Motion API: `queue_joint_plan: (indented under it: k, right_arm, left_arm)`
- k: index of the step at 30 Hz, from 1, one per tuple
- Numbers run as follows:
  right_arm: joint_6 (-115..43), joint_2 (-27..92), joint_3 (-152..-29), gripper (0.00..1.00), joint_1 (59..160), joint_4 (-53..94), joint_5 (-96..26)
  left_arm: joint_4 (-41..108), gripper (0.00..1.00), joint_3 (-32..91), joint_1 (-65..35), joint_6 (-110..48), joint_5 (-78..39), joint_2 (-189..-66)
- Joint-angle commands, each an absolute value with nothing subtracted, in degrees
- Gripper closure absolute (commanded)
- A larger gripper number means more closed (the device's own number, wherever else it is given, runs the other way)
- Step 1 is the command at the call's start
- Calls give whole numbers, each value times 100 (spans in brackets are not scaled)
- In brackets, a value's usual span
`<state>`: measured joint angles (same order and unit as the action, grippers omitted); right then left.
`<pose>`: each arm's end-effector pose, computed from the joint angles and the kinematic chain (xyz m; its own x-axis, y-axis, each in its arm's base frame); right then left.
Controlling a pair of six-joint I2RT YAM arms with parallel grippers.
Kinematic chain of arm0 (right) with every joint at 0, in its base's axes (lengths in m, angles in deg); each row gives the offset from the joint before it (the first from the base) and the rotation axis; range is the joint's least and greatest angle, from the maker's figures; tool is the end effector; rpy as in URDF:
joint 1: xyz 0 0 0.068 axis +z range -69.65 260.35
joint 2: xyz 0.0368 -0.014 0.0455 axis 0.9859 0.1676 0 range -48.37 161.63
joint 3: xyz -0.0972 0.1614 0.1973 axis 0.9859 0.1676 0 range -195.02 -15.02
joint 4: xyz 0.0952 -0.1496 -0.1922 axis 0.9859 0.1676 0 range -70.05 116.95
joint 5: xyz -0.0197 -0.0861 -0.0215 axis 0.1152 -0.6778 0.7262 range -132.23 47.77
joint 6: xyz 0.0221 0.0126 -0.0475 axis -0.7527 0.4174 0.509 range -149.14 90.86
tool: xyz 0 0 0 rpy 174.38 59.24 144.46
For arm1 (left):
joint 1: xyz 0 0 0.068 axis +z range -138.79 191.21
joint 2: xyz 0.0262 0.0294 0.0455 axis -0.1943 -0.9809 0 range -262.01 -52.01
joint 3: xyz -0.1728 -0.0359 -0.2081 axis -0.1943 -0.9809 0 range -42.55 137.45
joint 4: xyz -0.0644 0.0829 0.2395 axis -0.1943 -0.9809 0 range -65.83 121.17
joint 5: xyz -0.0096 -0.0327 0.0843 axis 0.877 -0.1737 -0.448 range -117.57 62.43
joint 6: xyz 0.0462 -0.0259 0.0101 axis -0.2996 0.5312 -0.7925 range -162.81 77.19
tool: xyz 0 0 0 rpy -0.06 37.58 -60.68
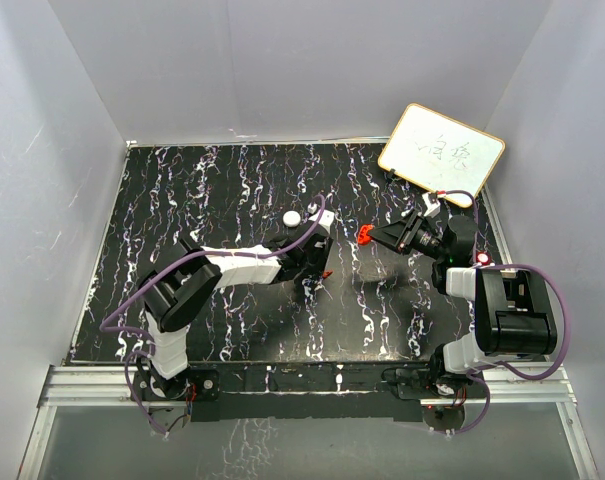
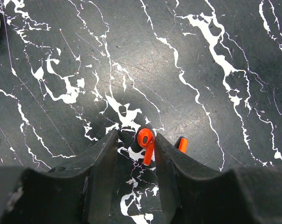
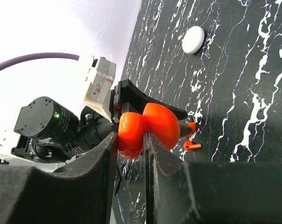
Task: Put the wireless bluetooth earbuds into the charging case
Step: Pick up the earbud from the center of the board.
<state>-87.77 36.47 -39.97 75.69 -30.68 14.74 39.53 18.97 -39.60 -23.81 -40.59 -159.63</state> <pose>0.2648 0.0084 0.1795 -0.7498 0.5281 -0.3986 -0.2694 0.3066 0.9129 0.2584 -0.3041 0.1637 -0.5750 0.2031 -0.7926 0.4816 0.8671 -0.1271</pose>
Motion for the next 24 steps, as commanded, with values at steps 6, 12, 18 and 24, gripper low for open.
queue_joint_plan:
  k: [6,12,18,24]
  right_arm:
    - [-8810,3604,-4015,100,7517,-3480,1544]
    - [-8809,3608,-4007,100,7521,-3489,1553]
    - [-8818,3601,-4003,100,7525,-3498,1556]
    - [-8819,3604,-3994,100,7524,-3498,1552]
  left_arm:
    - [3838,68,2103,-3986,-2445,-4040,-16023]
    - [3847,71,2091,-3993,-2428,-4028,-16039]
    - [3847,75,2083,-3991,-2421,-4016,-16032]
    - [3847,81,2041,-3989,-2411,-4023,-15998]
